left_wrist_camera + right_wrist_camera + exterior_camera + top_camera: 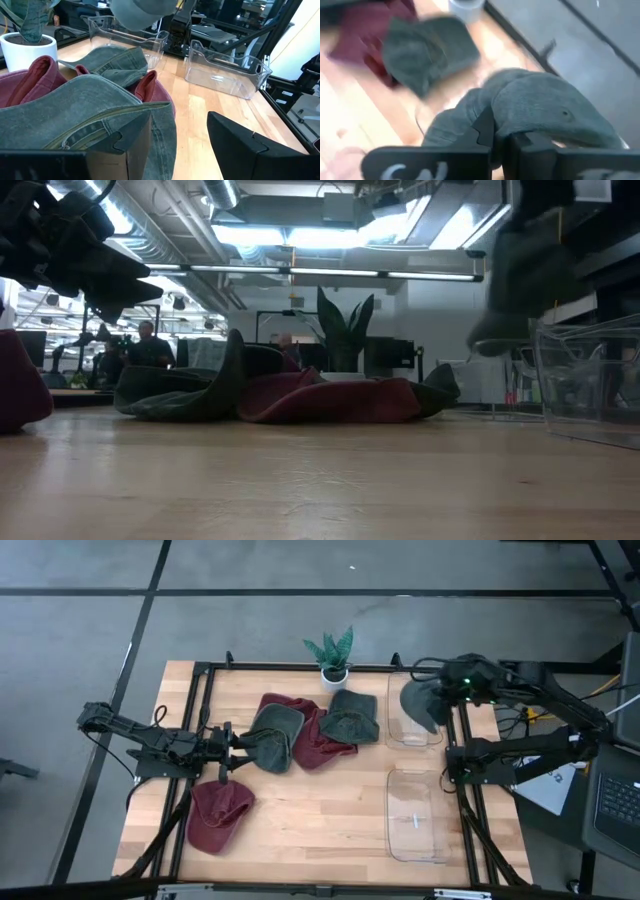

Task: Pick & Place hat
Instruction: Put the middle black cap into the top transparent bin

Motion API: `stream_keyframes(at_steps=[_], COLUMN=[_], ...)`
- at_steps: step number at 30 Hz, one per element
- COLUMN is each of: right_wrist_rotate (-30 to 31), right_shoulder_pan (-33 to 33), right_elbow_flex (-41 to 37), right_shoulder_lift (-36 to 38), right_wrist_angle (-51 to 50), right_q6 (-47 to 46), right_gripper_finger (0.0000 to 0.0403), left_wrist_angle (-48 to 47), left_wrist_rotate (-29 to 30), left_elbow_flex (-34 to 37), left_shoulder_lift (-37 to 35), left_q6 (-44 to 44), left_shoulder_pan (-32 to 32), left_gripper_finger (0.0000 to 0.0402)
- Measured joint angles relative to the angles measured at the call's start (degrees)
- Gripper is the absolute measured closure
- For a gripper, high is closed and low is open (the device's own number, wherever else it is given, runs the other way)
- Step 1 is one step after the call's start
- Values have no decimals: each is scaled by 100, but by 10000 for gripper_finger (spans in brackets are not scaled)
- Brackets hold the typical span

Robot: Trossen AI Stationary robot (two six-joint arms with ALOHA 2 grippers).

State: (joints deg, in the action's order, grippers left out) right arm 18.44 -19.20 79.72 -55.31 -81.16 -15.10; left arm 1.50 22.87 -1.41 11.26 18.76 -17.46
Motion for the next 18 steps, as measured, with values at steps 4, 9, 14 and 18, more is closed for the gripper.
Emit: stream_keyframes(at_steps=[4, 9, 14, 18], right_wrist_rotate=[-2, -3, 0, -2], right_shoulder_pan=[-100, -176, -204, -203], right_elbow_flex=[0, -37, -220, -594], right_shoulder_lift=[55, 38, -192, -427], right_wrist_angle=[-836, -886, -886, -839], right_q6=[-232, -409, -552, -516], right_gripper_finger=[392, 392, 392, 392], left_wrist_angle=[0, 0, 0, 0], left_wrist_rotate=[0, 0, 2, 0], left_elbow_flex=[0, 0, 0, 0], left_shoulder_lift=[-1, 1, -1, 1], left_q6=[0, 0, 0, 0], left_shoulder_pan=[0, 1, -1, -1], left_gripper_finger=[210, 212, 210, 212])
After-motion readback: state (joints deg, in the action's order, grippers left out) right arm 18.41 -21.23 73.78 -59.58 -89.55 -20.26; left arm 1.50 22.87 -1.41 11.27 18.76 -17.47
